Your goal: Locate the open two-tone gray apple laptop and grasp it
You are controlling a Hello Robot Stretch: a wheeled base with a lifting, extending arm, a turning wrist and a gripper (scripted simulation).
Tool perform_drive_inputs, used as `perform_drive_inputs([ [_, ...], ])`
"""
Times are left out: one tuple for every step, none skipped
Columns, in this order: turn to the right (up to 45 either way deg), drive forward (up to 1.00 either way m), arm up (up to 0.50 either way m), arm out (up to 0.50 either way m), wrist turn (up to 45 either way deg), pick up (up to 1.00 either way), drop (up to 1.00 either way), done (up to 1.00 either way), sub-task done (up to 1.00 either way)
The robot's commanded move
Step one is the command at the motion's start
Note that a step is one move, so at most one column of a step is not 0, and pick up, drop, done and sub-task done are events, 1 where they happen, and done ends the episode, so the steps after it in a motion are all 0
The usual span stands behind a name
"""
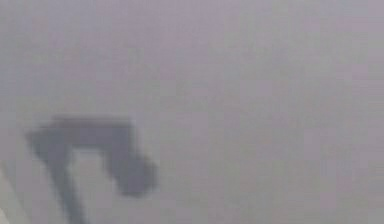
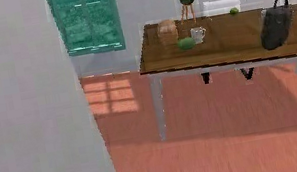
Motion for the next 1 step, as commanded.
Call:
perform_drive_inputs([
  [-45.0,0.0,0.0,0.0,0.0,0.0,0.0,0.0,0.0],
])
